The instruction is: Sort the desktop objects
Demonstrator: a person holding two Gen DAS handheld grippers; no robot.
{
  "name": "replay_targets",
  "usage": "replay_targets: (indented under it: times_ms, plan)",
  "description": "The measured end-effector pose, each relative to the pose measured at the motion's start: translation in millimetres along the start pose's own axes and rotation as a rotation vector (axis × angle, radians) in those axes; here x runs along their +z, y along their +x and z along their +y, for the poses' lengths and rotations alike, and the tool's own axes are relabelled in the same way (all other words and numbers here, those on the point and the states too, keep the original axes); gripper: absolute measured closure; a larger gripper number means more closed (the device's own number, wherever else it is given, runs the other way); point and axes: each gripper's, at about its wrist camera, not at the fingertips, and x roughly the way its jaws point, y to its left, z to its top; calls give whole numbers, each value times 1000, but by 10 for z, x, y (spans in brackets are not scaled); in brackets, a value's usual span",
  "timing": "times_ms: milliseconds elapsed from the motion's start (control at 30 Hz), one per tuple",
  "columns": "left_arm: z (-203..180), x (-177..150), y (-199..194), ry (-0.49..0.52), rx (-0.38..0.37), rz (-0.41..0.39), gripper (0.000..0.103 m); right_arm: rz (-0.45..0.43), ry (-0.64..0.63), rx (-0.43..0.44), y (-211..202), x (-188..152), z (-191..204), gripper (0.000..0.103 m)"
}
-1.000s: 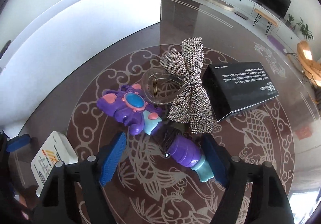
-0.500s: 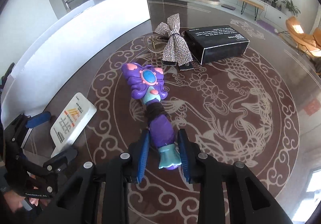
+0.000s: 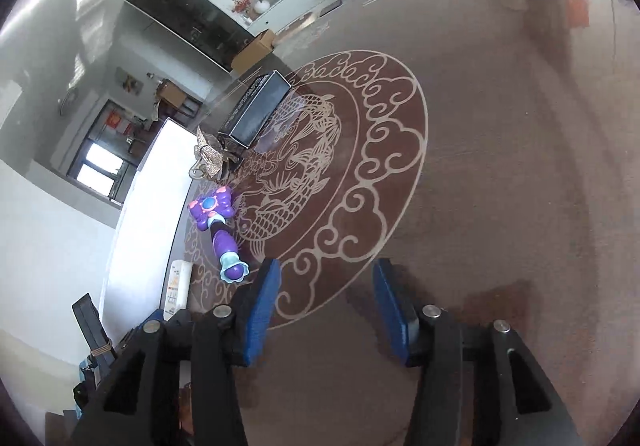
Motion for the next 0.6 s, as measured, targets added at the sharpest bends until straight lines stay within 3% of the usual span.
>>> replay_targets:
  times_ms: [67,233,433,600]
  plan:
    - [2,0,1,0,0,0,0,-21,-109,-82,-78,-67,84,6]
    - [-2,-1,0,0,0,0,0,-23,-368,-266,-35,-332,236,6]
    - [-10,0,7,0,0,0,0,-3,-491,-352,185,-524,288,0]
    - [-10,4,8,-1,0,0,0,-1,-501,-352,203,-548,311,0]
